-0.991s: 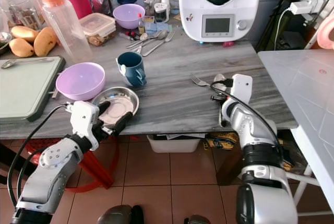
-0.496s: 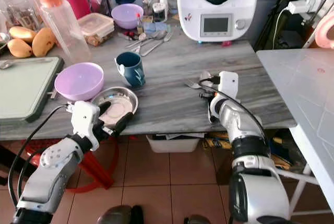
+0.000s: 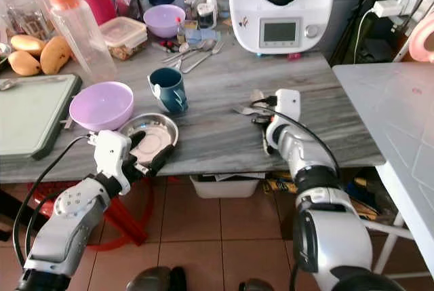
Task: Setting the table
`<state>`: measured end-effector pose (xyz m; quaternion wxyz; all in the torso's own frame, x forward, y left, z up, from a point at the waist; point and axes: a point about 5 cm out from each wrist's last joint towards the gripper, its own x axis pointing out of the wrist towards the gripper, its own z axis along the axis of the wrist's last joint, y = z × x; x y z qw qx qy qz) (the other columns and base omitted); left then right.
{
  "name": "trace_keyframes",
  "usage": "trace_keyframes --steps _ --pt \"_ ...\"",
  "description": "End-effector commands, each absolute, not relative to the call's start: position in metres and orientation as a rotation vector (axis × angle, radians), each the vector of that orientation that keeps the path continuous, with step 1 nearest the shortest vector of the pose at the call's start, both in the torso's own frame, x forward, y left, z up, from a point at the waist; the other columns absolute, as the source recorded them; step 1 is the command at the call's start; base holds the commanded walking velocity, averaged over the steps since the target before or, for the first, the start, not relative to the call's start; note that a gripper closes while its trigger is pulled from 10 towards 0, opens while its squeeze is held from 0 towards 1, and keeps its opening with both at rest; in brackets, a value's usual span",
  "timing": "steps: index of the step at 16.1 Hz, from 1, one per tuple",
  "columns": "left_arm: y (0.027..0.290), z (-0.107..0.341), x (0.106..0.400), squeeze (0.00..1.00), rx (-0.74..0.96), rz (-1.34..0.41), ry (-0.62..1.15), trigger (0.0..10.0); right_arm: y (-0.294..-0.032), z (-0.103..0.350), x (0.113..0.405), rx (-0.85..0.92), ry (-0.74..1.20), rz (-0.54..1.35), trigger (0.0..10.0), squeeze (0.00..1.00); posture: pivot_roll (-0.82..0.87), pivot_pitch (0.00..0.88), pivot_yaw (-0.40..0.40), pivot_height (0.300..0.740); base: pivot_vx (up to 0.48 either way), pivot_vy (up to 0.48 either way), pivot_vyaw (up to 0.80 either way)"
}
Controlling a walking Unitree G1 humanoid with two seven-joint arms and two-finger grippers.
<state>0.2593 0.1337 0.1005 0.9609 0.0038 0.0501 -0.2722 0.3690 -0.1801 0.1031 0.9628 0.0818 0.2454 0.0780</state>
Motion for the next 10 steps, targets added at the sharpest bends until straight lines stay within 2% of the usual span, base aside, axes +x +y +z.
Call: trace_keyframes --steps 1,2,3,4,5,6,7,10 --pt "0.135 0.101 0.261 0.00 0.026 -0.545 0.100 10.0 -0.169 0.096 0.368 0.150 0.539 0.199 0.0 0.00 0.03 0.000 0.074 0.740 0.000 0.000 0.00" --pt "0.135 0.101 0.261 0.00 0.025 -0.545 0.100 10.0 -0.167 0.096 0.369 0.146 0.539 0.205 0.0 0.00 0.03 0.000 0.074 0.740 0.000 0.000 0.00" --pt "0.135 0.101 0.261 0.00 0.024 -0.543 0.100 10.0 -0.166 0.094 0.368 0.111 0.540 0.208 1.3 0.00 0.03 0.000 0.071 0.740 0.000 0.000 0.00" --pt "0.135 0.101 0.260 0.00 0.023 -0.541 0.100 10.0 -0.167 0.094 0.368 0.062 0.523 0.216 8.3 0.00 0.02 0.000 0.071 0.740 0.000 0.000 0.00" --pt "0.135 0.101 0.260 0.00 0.022 -0.539 0.099 10.0 -0.171 0.095 0.367 -0.003 0.490 0.214 10.0 0.00 0.02 0.000 0.071 0.740 0.000 0.000 0.00" --pt "0.134 0.101 0.261 0.00 0.022 -0.540 0.099 10.0 -0.175 0.096 0.367 0.002 0.474 0.211 10.0 0.72 0.02 0.000 0.073 0.740 0.000 0.000 0.00" --pt "0.134 0.101 0.261 0.00 0.021 -0.541 0.099 10.0 -0.176 0.095 0.365 0.009 0.482 0.214 10.0 1.00 0.01 0.000 0.073 0.740 0.000 0.000 0.00" --pt "0.132 0.100 0.262 0.00 0.019 -0.546 0.098 10.0 -0.177 0.094 0.362 -0.045 0.446 0.237 10.0 1.00 0.01 0.000 0.074 0.740 0.000 0.000 0.00"
